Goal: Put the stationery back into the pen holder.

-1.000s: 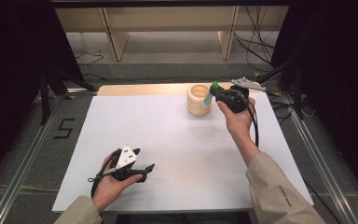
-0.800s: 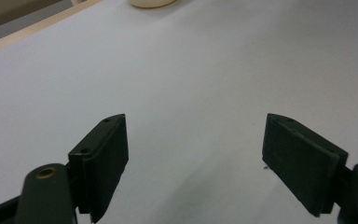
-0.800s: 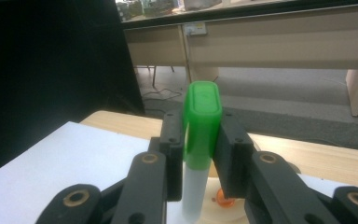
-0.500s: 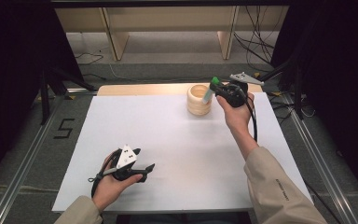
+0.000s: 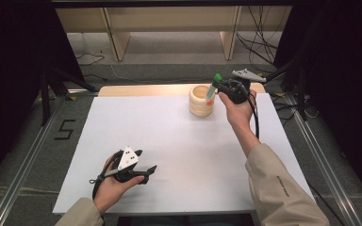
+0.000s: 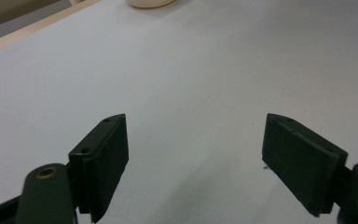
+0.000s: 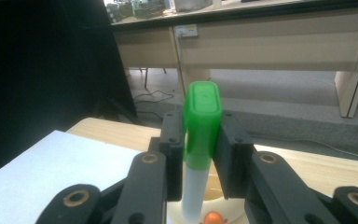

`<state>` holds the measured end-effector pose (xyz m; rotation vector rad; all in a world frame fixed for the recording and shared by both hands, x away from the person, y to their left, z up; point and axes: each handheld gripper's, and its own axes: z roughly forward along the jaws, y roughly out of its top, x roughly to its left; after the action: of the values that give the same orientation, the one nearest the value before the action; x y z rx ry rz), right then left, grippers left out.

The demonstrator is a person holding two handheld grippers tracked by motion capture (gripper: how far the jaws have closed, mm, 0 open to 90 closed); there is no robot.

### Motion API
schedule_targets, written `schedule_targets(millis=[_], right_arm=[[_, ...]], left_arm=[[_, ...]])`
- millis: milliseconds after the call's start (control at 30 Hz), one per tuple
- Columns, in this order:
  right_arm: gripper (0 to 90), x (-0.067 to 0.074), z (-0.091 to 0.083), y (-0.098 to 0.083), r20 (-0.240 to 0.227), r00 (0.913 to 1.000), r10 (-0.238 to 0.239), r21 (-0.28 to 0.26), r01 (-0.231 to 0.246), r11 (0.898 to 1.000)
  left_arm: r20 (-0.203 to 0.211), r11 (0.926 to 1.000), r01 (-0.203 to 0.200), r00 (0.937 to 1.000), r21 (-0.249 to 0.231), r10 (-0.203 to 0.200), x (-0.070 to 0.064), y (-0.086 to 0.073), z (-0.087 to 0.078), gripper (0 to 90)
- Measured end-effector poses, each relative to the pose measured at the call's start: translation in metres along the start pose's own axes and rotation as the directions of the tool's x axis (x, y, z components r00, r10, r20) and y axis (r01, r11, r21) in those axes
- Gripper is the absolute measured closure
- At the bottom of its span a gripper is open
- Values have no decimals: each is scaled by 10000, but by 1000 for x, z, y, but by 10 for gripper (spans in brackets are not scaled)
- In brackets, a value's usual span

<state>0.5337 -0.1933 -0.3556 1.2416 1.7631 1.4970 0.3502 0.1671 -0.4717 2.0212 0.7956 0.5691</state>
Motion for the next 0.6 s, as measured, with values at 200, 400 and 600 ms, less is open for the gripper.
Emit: schedule_targets(millis=[200, 400, 600], right_arm=[[748, -1, 4, 4, 89, 10000, -14, -34, 14, 10000], [748, -4, 11, 5, 230, 9997, 97, -60, -96, 9999], [748, -4, 16, 4, 331, 9993, 159, -34, -158, 9999]], left_arm=[[14, 10000, 10, 10000, 20, -10, 0, 0, 0, 226], [23, 10000, 25, 10000, 18, -25, 0, 0, 1, 227], [24, 10000, 28, 10000, 17, -28, 0, 0, 1, 228]])
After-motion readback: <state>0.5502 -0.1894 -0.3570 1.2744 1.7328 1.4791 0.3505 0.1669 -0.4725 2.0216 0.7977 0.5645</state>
